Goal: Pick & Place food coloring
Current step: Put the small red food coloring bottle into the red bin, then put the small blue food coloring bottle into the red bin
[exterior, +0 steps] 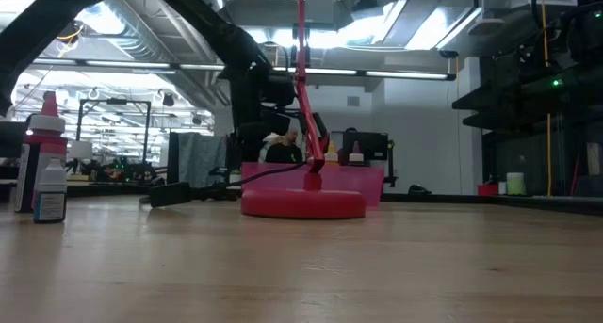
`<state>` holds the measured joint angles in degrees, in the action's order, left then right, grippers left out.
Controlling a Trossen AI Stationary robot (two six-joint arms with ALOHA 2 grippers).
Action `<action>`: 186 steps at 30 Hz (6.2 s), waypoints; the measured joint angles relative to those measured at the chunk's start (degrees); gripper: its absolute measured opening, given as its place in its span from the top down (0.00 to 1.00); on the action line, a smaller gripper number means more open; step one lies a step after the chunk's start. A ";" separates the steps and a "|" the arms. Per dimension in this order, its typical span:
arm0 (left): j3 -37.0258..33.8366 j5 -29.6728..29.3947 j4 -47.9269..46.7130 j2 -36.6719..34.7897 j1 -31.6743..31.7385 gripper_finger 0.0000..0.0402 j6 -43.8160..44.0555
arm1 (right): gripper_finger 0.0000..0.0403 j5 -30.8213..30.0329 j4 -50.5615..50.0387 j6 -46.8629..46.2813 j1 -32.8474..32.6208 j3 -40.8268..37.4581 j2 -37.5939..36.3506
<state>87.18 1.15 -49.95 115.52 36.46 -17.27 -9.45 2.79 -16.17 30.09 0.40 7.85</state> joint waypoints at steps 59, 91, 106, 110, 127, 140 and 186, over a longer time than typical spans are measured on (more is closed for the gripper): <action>-0.07 -9.38 -13.34 -15.58 -5.65 0.50 23.74 | 0.24 0.00 0.00 -0.04 -0.02 0.00 -0.02; -35.18 -24.64 -11.44 -63.40 -35.98 0.42 68.73 | 0.24 0.00 0.02 0.01 -0.01 0.00 -0.01; -35.18 -22.58 -8.77 -56.00 -51.11 0.42 64.53 | 0.24 0.00 0.00 0.03 -0.02 0.00 -0.01; -35.18 -16.08 -0.19 -51.06 -52.30 0.42 58.04 | 0.24 0.00 0.00 0.03 0.00 0.00 0.00; -24.84 -5.44 -1.40 -26.19 -55.42 0.44 45.67 | 0.24 0.00 0.00 -0.01 0.00 0.00 0.00; -22.72 -8.92 -6.89 -19.21 -64.40 0.44 42.13 | 0.24 0.00 0.00 0.03 0.00 0.00 -0.02; -23.18 -9.47 -6.32 -14.62 -65.23 0.71 35.53 | 0.24 0.01 0.00 -0.06 -0.01 0.00 -0.02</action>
<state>64.01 -8.33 -56.27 100.90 -28.77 18.26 -9.44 2.79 -16.23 30.08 0.40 7.84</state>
